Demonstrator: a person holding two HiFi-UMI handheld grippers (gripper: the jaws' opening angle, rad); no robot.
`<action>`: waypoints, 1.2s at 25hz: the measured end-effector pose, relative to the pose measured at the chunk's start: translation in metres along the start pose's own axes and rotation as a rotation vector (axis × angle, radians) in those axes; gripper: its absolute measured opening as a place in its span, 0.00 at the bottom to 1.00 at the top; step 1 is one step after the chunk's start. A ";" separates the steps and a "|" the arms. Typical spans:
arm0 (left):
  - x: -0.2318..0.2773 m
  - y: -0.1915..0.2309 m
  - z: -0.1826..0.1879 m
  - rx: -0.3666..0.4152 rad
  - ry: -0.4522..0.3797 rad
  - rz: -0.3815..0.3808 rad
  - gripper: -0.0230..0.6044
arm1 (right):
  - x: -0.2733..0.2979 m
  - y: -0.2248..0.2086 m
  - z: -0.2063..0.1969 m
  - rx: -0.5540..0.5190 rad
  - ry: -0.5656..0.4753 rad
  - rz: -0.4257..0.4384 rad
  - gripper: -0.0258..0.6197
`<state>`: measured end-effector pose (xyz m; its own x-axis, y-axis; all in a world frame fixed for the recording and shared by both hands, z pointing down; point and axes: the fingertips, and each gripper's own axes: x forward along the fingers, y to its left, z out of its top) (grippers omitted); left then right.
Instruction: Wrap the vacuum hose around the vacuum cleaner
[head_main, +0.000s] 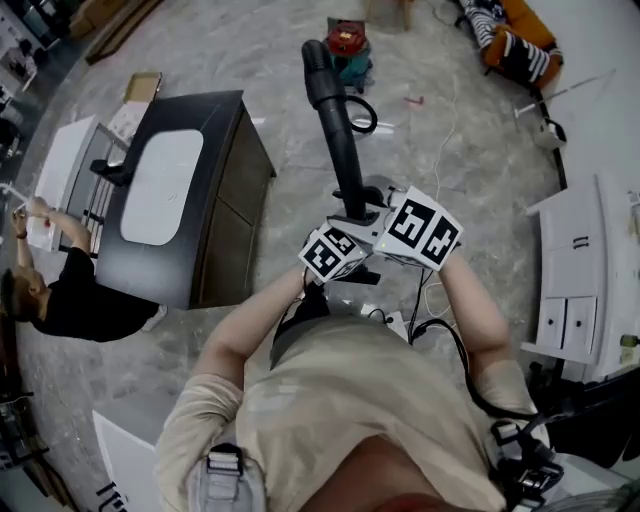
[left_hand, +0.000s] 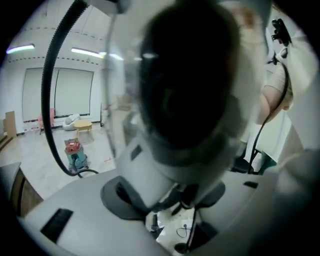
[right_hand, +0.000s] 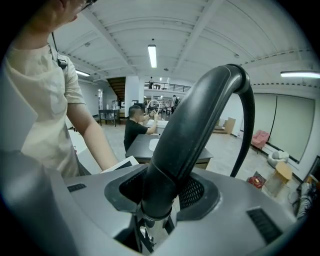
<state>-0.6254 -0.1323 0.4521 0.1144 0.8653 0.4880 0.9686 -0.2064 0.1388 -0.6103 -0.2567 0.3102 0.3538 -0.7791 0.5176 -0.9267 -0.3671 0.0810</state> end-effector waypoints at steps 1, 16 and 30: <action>0.005 0.006 0.008 0.006 -0.030 -0.019 0.40 | 0.001 -0.010 -0.001 0.000 0.013 -0.013 0.26; 0.050 0.125 0.095 0.025 -0.181 -0.135 0.26 | 0.038 -0.174 0.016 0.008 0.077 -0.236 0.25; 0.160 0.212 0.152 -0.270 -0.078 -0.089 0.25 | -0.094 -0.322 -0.074 0.185 -0.173 -0.566 0.48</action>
<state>-0.3686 0.0319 0.4291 0.0580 0.9157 0.3976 0.8829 -0.2329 0.4077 -0.3547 -0.0278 0.2986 0.8139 -0.5029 0.2911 -0.5571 -0.8176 0.1454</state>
